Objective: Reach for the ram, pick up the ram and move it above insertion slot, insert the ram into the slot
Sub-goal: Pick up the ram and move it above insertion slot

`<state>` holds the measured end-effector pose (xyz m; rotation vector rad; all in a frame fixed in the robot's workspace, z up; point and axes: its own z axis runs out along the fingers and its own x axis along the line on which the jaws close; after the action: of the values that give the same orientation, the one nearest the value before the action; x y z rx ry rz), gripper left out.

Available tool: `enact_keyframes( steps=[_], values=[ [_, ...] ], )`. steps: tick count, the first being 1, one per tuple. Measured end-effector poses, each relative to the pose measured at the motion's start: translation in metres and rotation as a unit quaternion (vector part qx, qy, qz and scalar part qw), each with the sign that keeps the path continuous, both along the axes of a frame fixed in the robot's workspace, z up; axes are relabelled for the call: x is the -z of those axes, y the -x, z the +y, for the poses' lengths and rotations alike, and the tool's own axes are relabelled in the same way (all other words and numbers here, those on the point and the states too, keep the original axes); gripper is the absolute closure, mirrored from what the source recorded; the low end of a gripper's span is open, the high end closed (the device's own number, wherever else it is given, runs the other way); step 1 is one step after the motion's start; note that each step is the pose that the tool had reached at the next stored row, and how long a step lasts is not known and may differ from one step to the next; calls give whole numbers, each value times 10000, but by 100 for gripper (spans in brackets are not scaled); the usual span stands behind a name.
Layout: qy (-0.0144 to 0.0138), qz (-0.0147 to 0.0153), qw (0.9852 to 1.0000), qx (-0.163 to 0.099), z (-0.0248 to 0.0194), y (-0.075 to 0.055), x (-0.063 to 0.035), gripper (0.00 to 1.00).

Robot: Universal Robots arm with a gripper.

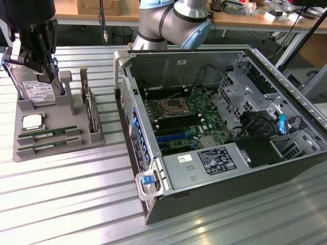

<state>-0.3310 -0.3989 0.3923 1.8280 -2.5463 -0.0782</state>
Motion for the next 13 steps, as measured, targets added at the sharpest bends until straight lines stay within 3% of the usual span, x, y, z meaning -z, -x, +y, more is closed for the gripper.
enact_keyframes(
  steps=[4, 8, 11, 13],
  values=[
    [0, 0, 9997, -242, 0, 0, 0, 89],
    [0, 0, 9984, -564, 0, 0, 0, 89],
    [0, 0, 9972, -744, 0, 0, 0, 89],
    [0, 0, 9954, -962, 0, 0, 0, 89]
  ],
)
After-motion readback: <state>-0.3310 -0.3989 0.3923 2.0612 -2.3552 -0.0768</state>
